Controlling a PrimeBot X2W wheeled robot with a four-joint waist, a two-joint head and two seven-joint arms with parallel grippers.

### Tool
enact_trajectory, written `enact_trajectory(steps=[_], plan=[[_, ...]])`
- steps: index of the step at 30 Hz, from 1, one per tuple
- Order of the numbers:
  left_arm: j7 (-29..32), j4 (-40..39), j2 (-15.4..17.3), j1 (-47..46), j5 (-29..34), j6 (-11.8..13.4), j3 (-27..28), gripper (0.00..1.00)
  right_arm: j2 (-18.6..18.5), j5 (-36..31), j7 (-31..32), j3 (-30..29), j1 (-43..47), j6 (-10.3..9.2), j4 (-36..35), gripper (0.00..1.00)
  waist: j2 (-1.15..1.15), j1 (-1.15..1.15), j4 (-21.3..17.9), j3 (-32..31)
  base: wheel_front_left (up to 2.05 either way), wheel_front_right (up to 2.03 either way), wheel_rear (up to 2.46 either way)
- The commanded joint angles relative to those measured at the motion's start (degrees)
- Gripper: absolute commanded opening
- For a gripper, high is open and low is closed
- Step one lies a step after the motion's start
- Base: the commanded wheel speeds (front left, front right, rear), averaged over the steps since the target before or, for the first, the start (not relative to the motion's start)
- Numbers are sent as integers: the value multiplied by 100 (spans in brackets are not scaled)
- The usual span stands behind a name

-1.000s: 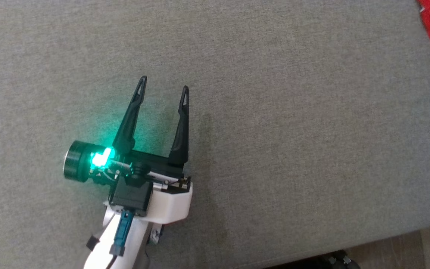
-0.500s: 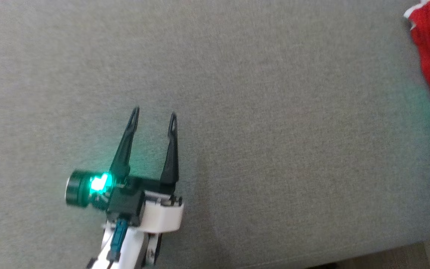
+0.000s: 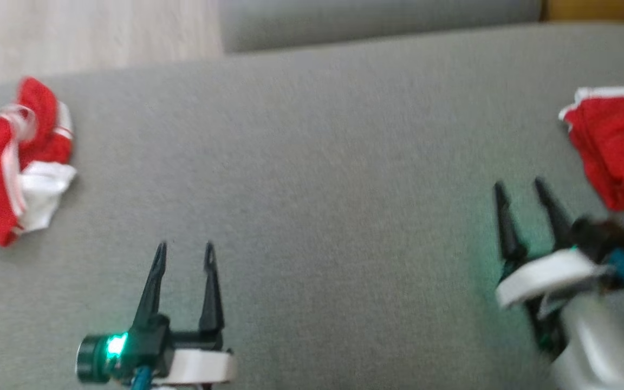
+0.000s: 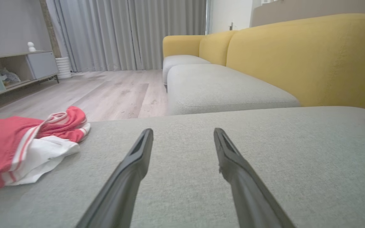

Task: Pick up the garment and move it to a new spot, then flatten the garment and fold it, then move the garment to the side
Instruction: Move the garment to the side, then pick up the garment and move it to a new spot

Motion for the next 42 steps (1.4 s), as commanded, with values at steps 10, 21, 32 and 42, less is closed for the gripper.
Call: enact_trajectory(steps=[10, 21, 32, 42], plan=[[-26, 41, -75, 196, 28, -378, 717, 100, 723, -1070, -77, -527, 1243, -4, -1197, 100, 0, 2, 476, -1028, 0, 0, 0], [-26, 284, -113, 35, 285, -628, 787, 100, 791, -1281, -77, -729, 1485, -4, -1238, 100, 0, 2, 562, -1136, 0, 0, 0], [-26, 293, -121, -40, 334, -550, 787, 100, 793, -1339, -77, -761, 1512, -4, -1230, 100, 0, 2, 544, -1172, 0, 0, 0], [-26, 309, -122, -171, 304, -417, 707, 100, 793, -1349, -77, -796, 1549, -4, -1267, 100, 0, 2, 1048, -1058, 0, 0, 0]])
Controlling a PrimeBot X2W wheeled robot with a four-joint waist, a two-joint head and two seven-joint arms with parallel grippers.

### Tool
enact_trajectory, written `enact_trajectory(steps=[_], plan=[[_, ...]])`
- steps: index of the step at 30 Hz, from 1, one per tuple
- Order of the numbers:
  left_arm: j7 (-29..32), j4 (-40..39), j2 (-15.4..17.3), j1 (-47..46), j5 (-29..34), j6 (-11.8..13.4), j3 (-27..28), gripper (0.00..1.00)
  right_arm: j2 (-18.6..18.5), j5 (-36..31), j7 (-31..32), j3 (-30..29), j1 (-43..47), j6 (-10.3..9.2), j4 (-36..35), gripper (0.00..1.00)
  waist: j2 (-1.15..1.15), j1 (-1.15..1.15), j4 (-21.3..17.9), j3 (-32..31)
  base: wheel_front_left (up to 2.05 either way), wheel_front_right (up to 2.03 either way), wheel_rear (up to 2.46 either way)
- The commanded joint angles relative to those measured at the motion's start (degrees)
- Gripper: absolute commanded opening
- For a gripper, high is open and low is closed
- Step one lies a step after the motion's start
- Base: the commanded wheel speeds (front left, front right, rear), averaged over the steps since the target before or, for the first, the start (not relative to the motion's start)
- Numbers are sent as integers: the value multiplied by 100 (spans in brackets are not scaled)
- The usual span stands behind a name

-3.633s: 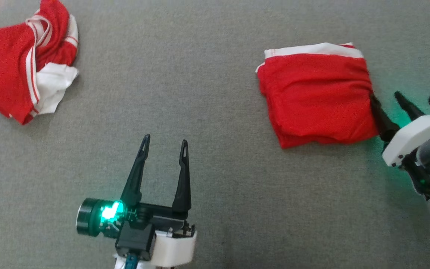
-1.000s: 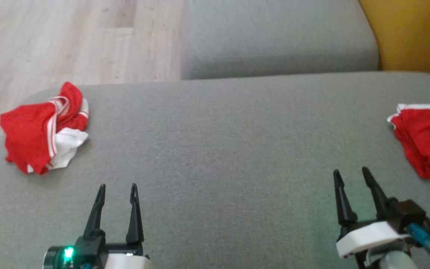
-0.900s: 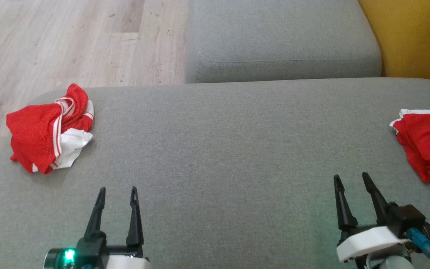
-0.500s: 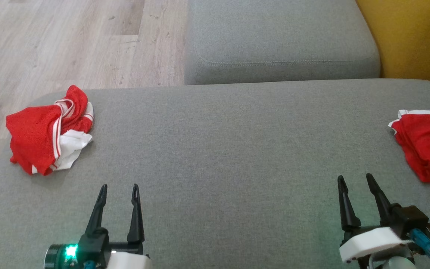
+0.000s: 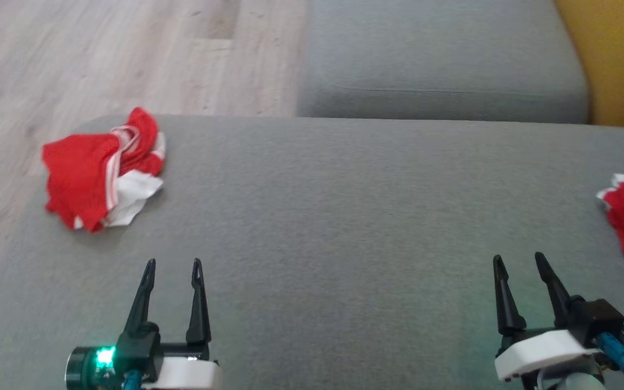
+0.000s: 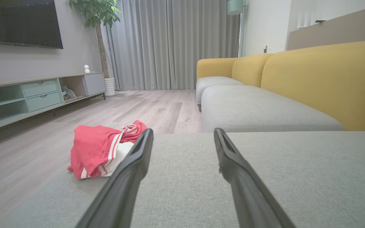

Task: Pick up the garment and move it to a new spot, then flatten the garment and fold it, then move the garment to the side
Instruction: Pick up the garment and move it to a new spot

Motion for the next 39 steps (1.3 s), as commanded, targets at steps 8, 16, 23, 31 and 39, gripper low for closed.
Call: enact_trajectory(steps=[8, 16, 23, 31, 39], plan=[[-28, -241, -19, -274, 72, 100, 256, 100, -26, 74, -63, 329, -233, -4, -209, 100, 0, 0, 1052, 129, 0, 0, 0], [-28, -426, -19, -53, 47, 168, 475, 100, -26, 106, -63, 353, -277, -4, -220, 100, 0, 0, 1929, 154, 0, 0, 0], [-28, -784, -19, 82, -13, 421, 678, 100, -26, 5, -63, 399, -528, -4, -134, 100, 0, 0, 2195, 427, 0, 0, 0], [-28, -902, -19, 83, -3, 502, 721, 100, -26, -63, -63, 415, -617, -4, -92, 100, 0, 0, 2254, 510, 0, 0, 0], [-28, -922, 146, -908, 283, 144, 769, 100, -249, -295, -63, 148, -470, -4, -342, 100, 0, 0, 2355, 1055, 0, 0, 0]])
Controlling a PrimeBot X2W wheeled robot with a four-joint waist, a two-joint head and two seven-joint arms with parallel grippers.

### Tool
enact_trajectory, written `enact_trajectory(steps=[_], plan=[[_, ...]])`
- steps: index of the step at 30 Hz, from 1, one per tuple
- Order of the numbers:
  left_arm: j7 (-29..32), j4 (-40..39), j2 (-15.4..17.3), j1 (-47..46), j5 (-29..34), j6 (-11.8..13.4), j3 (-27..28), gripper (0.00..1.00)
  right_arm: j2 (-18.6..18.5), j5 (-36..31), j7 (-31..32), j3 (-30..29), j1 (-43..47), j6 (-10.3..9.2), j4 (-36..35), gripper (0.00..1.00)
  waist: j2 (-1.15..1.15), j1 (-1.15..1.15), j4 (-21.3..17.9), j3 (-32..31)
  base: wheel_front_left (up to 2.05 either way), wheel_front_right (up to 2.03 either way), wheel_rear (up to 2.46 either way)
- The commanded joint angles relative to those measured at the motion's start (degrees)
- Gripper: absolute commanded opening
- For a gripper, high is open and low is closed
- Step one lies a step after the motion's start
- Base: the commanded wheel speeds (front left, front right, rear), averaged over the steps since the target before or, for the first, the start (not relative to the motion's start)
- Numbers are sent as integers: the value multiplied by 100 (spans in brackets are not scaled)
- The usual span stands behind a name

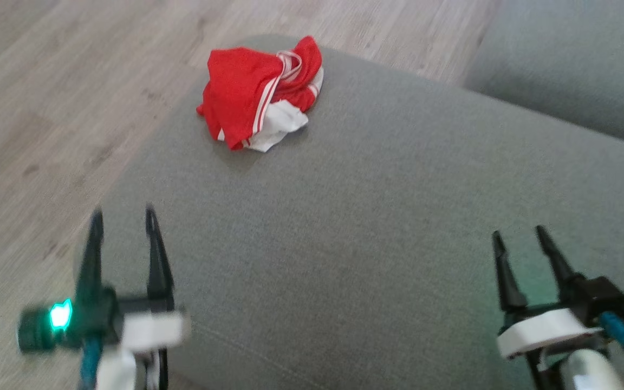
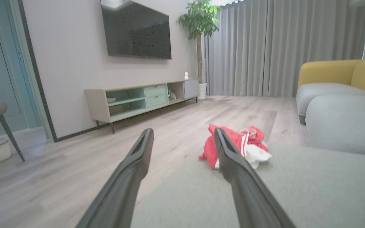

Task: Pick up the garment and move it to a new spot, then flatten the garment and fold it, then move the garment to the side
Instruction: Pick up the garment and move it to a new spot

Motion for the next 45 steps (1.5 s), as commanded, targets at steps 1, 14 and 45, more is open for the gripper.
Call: enact_trajectory(steps=[1, 14, 45], plan=[[-28, -221, 90, -715, 83, -54, 214, 100, -244, -70, -62, 84, -194, -4, -253, 100, 0, 1, -35, 479, 0, 0, 0], [397, 2301, 504, -4270, 282, -889, -167, 100, -1450, -134, -62, 299, -850, -4, -712, 100, 0, 1, -710, 2082, 0, 0, 0], [159, 5717, 1315, -6577, 40, -622, 66, 0, -1645, -7, -62, 504, -1477, -4, -1014, 100, 0, 1, -1638, 2495, 0, 0, 0]])
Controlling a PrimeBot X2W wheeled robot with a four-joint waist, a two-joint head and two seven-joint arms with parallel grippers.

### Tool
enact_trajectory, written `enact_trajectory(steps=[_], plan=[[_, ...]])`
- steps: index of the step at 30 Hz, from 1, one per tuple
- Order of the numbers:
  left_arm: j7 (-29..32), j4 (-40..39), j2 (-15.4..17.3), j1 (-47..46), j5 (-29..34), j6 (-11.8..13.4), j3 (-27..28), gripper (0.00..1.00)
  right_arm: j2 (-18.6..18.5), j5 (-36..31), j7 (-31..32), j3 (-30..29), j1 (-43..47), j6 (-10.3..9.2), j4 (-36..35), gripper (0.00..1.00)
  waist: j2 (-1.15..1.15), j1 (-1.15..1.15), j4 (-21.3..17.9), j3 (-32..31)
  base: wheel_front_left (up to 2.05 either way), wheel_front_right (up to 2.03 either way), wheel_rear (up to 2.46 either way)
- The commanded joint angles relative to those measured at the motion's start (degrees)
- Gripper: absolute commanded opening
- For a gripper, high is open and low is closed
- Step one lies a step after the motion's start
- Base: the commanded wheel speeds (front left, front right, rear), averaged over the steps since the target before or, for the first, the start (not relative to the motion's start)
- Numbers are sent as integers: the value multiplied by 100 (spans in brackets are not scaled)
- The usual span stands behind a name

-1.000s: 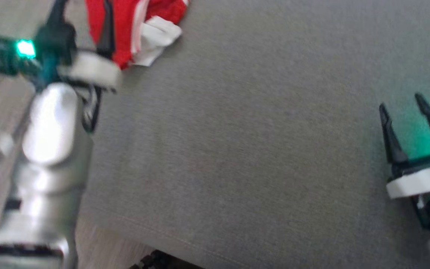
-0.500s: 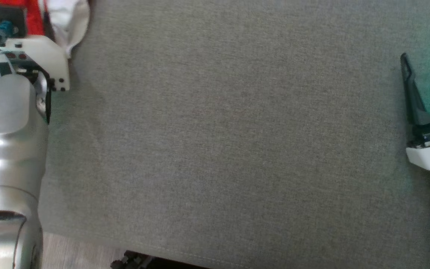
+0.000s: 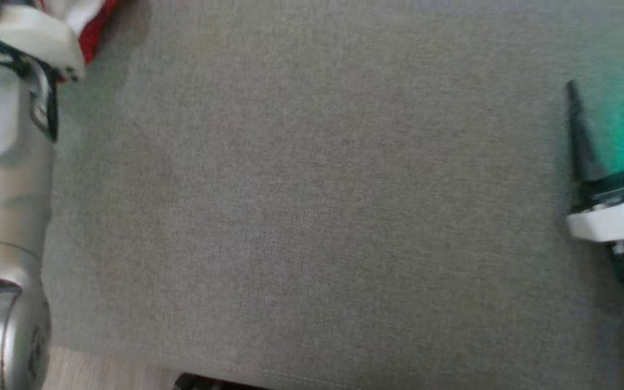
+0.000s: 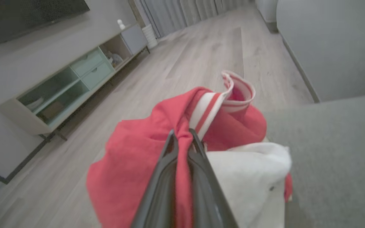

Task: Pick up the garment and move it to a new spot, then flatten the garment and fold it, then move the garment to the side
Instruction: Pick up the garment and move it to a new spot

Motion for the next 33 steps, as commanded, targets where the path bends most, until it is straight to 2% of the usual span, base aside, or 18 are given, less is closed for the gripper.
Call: enact_trajectory(steps=[1, 8, 15, 21, 27, 31, 33], plan=[[-101, -268, 462, -248, -10, -37, 72, 0, 161, 56, 20, 200, 157, -4, 8, 100, 0, -1, -241, -391, 0, 0, 0], [-152, -805, 512, -521, 83, -319, -172, 0, 703, 111, 20, 313, 252, -4, 168, 100, 0, -1, -743, -1138, 0, 0, 0], [205, -1693, 392, -525, 32, -694, -449, 0, 1266, 110, 20, 468, 518, -4, 275, 100, 0, -1, -1627, -1879, 0, 0, 0], [748, -2579, 129, -156, -170, -869, -728, 0, 1503, 148, 20, 605, 732, -4, 300, 100, 0, -1, -2353, -2263, 0, 0, 0], [1202, -3389, -172, 474, -429, -933, -1056, 0, 1677, 190, 20, 658, 774, -4, 244, 100, 0, -1, -2910, -2220, 0, 0, 0], [1372, -3843, -423, 1160, -494, -949, -1462, 0, 1743, 227, 20, 705, 675, -4, 164, 100, 0, -1, -3203, -1843, 0, 0, 0], [1302, -3791, -510, 1461, -449, -952, -1679, 0, 1758, 241, 20, 708, 635, -4, 155, 100, 0, -1, -3250, -1672, 0, 0, 0]])
